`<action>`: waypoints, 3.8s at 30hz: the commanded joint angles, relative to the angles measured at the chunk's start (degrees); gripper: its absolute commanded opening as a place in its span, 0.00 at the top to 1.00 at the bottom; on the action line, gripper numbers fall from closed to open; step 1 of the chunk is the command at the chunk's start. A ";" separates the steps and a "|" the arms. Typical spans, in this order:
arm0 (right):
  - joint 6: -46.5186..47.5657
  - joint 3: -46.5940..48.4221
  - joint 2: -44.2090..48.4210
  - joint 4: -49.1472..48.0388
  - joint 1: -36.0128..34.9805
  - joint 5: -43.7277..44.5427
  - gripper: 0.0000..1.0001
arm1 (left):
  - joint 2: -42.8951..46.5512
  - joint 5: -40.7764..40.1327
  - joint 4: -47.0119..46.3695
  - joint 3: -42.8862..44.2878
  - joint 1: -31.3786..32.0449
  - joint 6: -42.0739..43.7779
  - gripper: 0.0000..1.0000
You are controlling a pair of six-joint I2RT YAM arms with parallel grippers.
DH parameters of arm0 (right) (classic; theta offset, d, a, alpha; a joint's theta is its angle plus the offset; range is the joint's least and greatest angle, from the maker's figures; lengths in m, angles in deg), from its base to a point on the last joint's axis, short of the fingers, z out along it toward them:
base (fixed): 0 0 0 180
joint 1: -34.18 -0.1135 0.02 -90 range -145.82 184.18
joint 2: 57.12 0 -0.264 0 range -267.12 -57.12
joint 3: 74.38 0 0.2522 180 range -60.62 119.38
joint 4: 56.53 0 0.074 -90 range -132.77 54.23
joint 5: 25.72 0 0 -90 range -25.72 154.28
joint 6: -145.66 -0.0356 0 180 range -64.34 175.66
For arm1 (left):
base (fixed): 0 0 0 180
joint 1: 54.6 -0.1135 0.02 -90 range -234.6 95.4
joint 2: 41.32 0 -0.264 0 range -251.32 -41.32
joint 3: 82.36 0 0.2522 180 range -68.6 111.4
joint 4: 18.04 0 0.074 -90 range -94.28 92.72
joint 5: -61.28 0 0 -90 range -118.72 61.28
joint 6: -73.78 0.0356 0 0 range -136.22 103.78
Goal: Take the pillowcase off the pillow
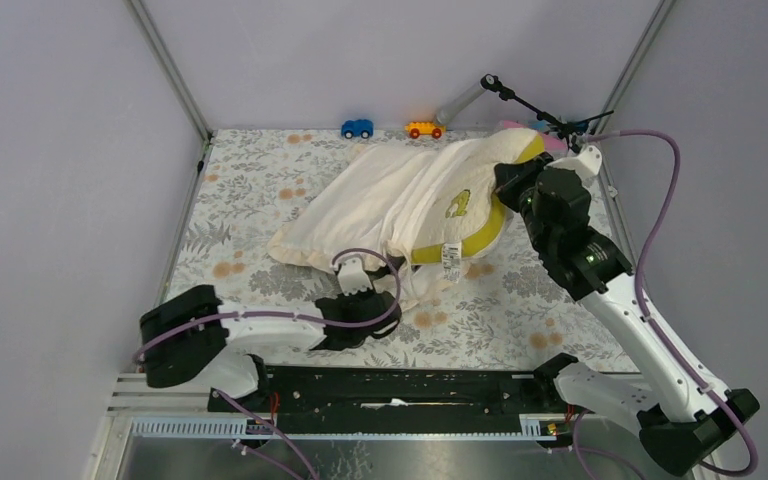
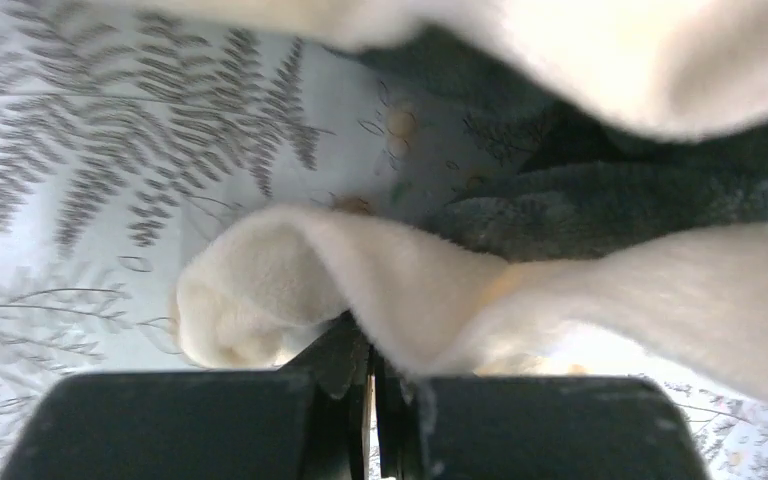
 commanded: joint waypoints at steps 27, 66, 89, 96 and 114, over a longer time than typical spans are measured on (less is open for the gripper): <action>20.77 -9.46 3.68 13.68 -0.89 -20.99 0.01 | 25.14 28.37 6.97 12.16 -19.89 35.50 0.18; 5.00 -28.74 13.63 15.68 6.05 9.85 0.92 | 33.32 40.85 2.11 2.02 -62.68 30.82 1.00; 29.61 -10.50 -2.67 8.03 -9.71 -33.85 0.14 | 28.52 39.14 15.23 13.77 -47.19 43.87 0.42; 35.38 -7.15 -14.93 8.84 -22.65 -21.06 0.04 | 19.93 30.62 19.69 19.29 -37.81 45.23 0.24; 32.98 -17.08 -21.09 -0.83 -24.45 -7.44 0.55 | 18.25 26.88 5.20 4.92 -38.48 37.97 0.34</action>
